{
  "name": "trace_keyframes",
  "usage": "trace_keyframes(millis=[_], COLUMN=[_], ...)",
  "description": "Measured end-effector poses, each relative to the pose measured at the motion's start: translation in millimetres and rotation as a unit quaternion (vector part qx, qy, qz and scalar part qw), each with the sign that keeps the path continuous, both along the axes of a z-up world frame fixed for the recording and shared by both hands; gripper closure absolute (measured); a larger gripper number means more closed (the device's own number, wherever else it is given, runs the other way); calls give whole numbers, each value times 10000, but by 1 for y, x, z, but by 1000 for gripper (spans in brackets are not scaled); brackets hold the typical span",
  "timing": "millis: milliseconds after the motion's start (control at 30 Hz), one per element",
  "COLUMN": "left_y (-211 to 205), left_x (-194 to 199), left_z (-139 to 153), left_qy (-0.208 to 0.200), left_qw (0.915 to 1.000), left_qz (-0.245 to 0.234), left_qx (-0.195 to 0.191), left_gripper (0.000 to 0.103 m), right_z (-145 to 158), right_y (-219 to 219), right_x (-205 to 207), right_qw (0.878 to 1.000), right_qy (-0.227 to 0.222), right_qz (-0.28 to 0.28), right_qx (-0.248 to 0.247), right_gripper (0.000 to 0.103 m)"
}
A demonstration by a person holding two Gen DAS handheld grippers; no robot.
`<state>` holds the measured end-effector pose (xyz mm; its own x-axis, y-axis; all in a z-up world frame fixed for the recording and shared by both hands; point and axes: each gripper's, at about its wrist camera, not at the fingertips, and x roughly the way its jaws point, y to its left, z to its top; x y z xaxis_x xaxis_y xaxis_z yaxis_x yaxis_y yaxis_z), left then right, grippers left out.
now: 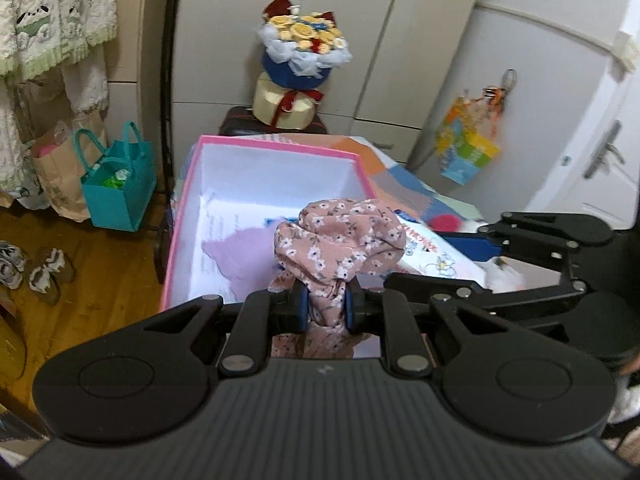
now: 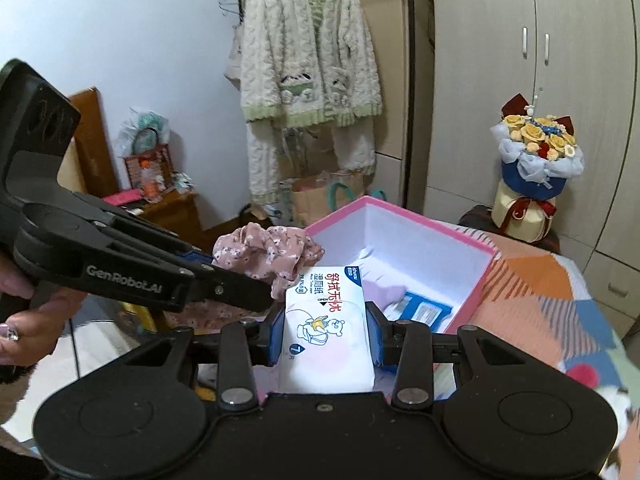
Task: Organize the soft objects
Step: 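Lower the cloth into the box and open the left tool while the right tool releases the wipes pack inside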
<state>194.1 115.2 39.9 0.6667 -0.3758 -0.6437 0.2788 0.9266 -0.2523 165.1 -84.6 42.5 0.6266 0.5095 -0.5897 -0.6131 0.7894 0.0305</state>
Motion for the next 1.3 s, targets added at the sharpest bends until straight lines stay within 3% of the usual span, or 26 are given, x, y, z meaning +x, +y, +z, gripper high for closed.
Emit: trace_keyframes(millis=[367,733,900,1000,1100,1167,1300], left_y=[-9,-17,-22,-20,-20,-17,-6], left_x=[90,131,138,142,140,137,121], left_z=[-35,-52,-54,-59,-62,-62,-54], left_qy=[285,446,337,539,554,510,451], left_qw=[9962,9948,9933,9937,9937,9946,9970], left_qz=[272,453,557,495,461,498,318], left_qx=[771,798,952,854,862,757,535], left_gripper=[87,87,87,84,74,52,41], right_z=[-56,-75,-81,-83,-81,-75,-63], right_y=[24,46,55,54,51,48,34], right_x=[88,114,125,127,123,118,102], right_qw=[9958,9921,9867,9864,9868,9871,9920], right_qy=[156,219,260,322,132,-1,59], right_qz=[-369,-63,-55,-64,99,137,164], right_qx=[-826,-1231,-1605,-1611,-1610,-1596,-1253], right_gripper=[58,58,58,57,54,53,52])
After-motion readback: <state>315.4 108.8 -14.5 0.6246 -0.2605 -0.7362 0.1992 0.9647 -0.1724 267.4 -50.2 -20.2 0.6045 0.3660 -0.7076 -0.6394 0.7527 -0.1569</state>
